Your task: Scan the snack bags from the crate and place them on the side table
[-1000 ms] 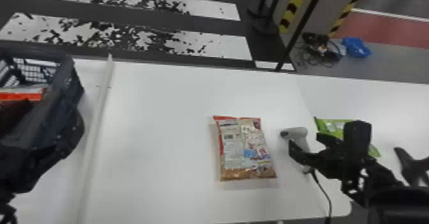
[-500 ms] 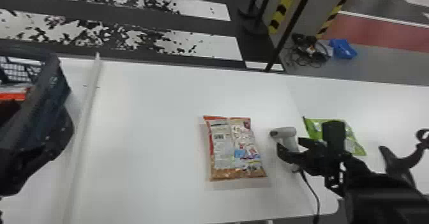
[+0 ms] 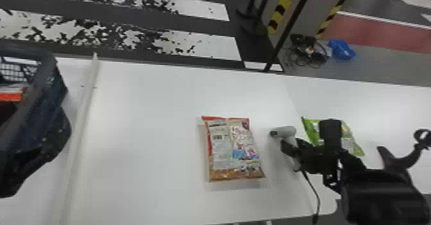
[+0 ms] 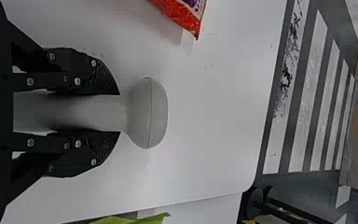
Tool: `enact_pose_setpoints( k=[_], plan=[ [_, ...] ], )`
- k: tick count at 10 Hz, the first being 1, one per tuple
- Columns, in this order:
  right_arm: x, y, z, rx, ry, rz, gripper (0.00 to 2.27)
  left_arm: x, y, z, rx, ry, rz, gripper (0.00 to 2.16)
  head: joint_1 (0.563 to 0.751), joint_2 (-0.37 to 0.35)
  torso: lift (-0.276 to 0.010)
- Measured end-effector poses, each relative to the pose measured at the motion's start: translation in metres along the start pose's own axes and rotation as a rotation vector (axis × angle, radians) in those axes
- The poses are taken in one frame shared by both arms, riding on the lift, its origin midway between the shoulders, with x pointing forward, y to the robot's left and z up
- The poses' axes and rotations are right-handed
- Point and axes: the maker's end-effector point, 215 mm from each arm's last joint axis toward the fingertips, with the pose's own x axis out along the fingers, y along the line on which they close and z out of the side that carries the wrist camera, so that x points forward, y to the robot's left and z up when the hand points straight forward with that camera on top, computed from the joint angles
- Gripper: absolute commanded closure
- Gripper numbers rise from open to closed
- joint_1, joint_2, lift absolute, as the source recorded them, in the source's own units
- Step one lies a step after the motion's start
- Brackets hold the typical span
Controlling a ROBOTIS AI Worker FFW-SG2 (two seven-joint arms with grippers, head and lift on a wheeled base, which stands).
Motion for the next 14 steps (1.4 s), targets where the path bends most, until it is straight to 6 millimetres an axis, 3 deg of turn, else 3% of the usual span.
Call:
enact_pose_setpoints(
  k=[2, 4, 9, 14],
  plan=[
    [-0.012, 0.002, 0.010, 0.007, -0.029, -0.005, 2.19, 0.000, -0.001, -0.001, 0.000, 0.000, -0.001, 0.09, 0.695, -0.270, -0.094],
    [-0.034, 0.023, 0.022, 0.004, -0.041, 0.014, 2.19, 0.000, -0.001, 0.000, 0.000, -0.001, -0.002, 0.09, 0.695, -0.246, -0.094],
    [-0.073, 0.110, 0.047, -0.049, -0.033, 0.124, 2.19, 0.001, -0.001, -0.001, -0.001, 0.000, -0.001, 0.09, 0.695, -0.136, -0.094],
    [-0.069, 0.195, 0.043, -0.110, 0.048, 0.209, 2.19, 0.002, -0.001, -0.005, -0.004, 0.006, -0.001, 0.09, 0.695, -0.021, -0.094]
  ],
)
